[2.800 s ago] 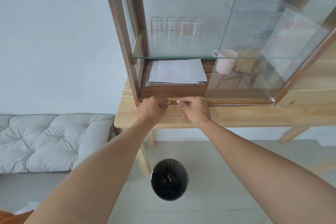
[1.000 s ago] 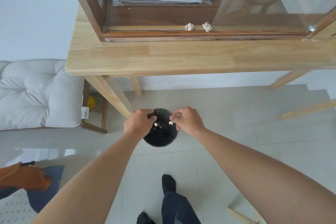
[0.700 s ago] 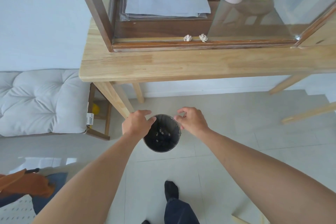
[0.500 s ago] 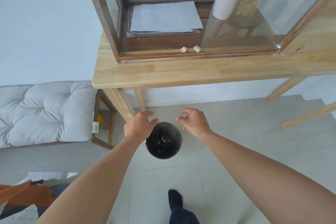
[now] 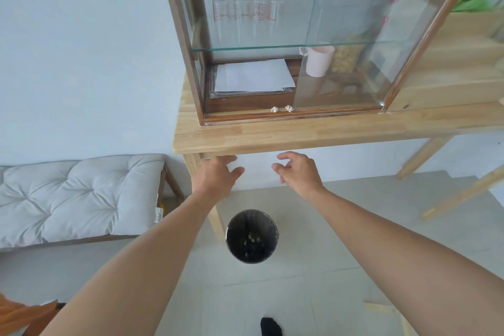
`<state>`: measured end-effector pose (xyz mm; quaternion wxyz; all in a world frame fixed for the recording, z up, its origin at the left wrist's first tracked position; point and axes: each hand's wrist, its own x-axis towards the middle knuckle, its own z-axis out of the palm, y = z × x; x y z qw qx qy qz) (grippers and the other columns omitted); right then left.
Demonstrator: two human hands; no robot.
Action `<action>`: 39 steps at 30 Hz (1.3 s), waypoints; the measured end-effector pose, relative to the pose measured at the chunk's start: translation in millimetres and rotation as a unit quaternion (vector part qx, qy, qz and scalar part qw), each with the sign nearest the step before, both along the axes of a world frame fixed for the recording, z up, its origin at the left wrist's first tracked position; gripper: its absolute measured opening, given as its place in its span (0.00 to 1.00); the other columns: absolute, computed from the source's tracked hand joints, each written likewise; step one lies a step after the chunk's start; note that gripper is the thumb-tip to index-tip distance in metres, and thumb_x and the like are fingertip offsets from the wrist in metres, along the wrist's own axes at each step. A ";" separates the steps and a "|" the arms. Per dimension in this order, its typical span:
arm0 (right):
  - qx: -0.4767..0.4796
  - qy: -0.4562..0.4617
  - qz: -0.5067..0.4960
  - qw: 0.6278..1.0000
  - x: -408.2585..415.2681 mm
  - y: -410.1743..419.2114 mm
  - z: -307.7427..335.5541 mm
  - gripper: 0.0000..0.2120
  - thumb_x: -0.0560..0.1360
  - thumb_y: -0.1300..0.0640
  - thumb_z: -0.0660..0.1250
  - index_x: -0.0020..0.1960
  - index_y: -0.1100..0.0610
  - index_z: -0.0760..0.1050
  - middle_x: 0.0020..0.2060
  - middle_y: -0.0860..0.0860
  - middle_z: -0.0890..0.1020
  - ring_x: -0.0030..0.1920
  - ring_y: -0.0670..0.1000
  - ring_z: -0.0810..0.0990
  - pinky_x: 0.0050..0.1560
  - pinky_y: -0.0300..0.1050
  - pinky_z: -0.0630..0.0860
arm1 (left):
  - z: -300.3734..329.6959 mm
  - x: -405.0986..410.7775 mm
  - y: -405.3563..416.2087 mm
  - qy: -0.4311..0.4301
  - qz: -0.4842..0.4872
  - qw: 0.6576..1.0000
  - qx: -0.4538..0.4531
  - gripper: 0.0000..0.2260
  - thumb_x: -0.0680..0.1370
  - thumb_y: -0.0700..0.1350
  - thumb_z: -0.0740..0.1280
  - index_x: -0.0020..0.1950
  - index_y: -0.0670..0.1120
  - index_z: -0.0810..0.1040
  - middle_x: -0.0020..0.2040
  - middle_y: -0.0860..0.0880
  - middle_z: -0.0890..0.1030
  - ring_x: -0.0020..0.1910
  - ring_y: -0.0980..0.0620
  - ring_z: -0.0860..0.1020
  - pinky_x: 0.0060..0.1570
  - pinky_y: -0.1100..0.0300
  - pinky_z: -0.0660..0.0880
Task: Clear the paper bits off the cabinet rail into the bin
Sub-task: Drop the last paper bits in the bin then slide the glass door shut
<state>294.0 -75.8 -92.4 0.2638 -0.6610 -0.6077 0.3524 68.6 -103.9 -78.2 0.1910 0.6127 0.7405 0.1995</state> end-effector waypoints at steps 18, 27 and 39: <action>0.100 -0.130 0.006 0.986 12.2 116.4 56.3 0.22 0.83 0.49 0.67 0.77 0.45 0.77 0.53 0.48 0.90 0.62 0.57 0.85 0.59 0.54 0.81 | 41.4 36.1 122.8 -0.009 -0.018 0.999 0.047 0.19 0.78 0.63 0.70 0.68 0.61 0.81 0.53 0.51 0.86 0.56 0.45 0.82 0.51 0.50 0.80; 0.161 -0.373 0.084 0.910 18.1 139.3 46.7 0.15 0.83 0.58 0.63 0.68 0.52 0.77 0.47 0.59 0.88 0.51 0.66 0.87 0.41 0.51 0.71 | 31.8 82.0 162.4 -0.041 -0.025 0.996 0.071 0.15 0.79 0.61 0.69 0.64 0.61 0.82 0.53 0.51 0.87 0.57 0.43 0.82 0.52 0.48 0.79; 0.202 -0.330 0.057 0.920 20.1 132.2 41.9 0.12 0.87 0.52 0.59 0.61 0.52 0.80 0.44 0.58 0.89 0.48 0.66 0.86 0.42 0.53 0.72 | 25.9 82.5 155.9 -0.069 0.015 0.991 0.111 0.10 0.81 0.57 0.69 0.59 0.57 0.86 0.49 0.50 0.87 0.53 0.43 0.82 0.49 0.51 0.79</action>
